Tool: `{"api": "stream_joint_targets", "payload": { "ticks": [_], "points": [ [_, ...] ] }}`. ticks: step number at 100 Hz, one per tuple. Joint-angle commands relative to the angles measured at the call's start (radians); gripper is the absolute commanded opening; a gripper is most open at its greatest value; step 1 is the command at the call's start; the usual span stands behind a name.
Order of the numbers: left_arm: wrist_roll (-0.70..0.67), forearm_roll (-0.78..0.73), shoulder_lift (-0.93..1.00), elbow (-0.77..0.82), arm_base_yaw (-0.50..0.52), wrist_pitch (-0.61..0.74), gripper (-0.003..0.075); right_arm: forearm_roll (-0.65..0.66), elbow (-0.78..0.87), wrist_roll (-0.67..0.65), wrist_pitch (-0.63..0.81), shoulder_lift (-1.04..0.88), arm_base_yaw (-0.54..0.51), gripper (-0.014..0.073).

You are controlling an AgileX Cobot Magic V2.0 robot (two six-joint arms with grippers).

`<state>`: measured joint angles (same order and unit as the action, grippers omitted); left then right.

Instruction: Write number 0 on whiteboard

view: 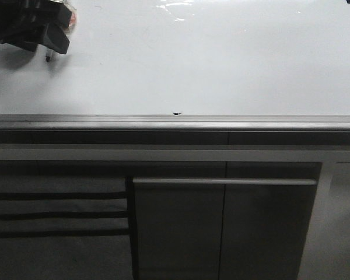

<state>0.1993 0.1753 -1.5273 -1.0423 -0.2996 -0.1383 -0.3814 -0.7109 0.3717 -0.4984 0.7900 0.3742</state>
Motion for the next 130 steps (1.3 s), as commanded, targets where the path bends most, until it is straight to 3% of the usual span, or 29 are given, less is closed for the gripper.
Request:
{"api": "stream_joint_targets", "payload": {
  "ticks": [1,38,68,84,96,106,130],
  "points": [
    [-0.002,0.003,0.025,-0.048,0.004,0.085,0.0325,-0.011,-0.037,0.011,0.061,-0.001,0.002,0.0299],
    [-0.002,-0.017,-0.012,-0.083,0.004,0.075,0.0223,-0.009,-0.037,0.011,0.064,-0.001,0.002,0.0299],
    [-0.002,-0.064,0.001,-0.083,-0.012,0.012,0.0017,-0.009,-0.037,0.011,0.064,-0.001,0.002,0.0299],
    [0.012,-0.166,0.063,-0.083,-0.046,-0.162,-0.002,0.017,-0.037,0.011,0.051,-0.029,0.002,0.0299],
    [0.147,-0.169,0.131,-0.083,-0.108,-0.364,-0.002,0.072,-0.037,0.011,-0.029,-0.06,0.002,0.0299],
    [0.232,-0.166,0.183,-0.083,-0.182,-0.537,-0.002,0.091,-0.037,0.011,-0.093,-0.064,0.002,0.0299],
    [0.238,-0.157,0.219,-0.083,-0.403,-0.838,-0.002,0.084,-0.068,0.061,-0.222,-0.009,0.004,0.0299]
  ]
}}
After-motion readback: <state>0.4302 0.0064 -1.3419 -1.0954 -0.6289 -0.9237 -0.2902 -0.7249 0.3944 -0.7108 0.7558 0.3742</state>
